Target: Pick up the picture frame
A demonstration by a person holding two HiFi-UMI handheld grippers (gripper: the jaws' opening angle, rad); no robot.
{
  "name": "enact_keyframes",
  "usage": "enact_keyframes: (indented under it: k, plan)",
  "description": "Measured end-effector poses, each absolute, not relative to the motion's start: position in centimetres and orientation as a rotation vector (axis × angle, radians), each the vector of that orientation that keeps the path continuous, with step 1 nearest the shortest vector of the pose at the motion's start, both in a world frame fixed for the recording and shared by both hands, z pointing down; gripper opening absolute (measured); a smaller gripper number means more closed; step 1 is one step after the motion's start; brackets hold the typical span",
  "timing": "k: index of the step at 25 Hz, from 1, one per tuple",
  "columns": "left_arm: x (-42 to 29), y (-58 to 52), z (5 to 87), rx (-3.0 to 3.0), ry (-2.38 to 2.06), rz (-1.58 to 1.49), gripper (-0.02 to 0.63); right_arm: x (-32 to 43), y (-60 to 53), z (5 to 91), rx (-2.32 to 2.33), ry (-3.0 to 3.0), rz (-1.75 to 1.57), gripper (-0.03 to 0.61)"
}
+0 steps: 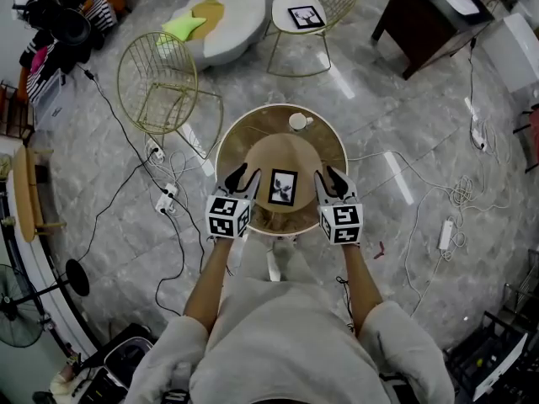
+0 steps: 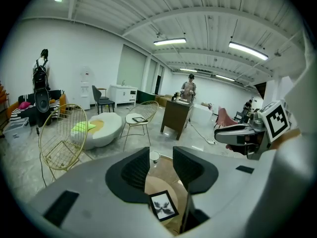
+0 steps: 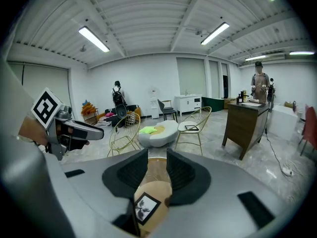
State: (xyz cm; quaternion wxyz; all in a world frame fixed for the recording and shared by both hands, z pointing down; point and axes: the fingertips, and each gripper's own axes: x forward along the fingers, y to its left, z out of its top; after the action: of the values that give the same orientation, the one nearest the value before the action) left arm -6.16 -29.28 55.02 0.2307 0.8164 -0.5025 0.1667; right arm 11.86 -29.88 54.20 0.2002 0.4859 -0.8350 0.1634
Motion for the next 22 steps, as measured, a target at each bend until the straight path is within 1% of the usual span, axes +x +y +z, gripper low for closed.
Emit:
enact_keyframes:
  k: [22]
  plan:
    - [-7.5, -29.6, 65.0, 2.196, -1.229, 0.469, 0.143, 9.9, -28.5, 63.6, 1.421, -2.198, 0.590, 0.121]
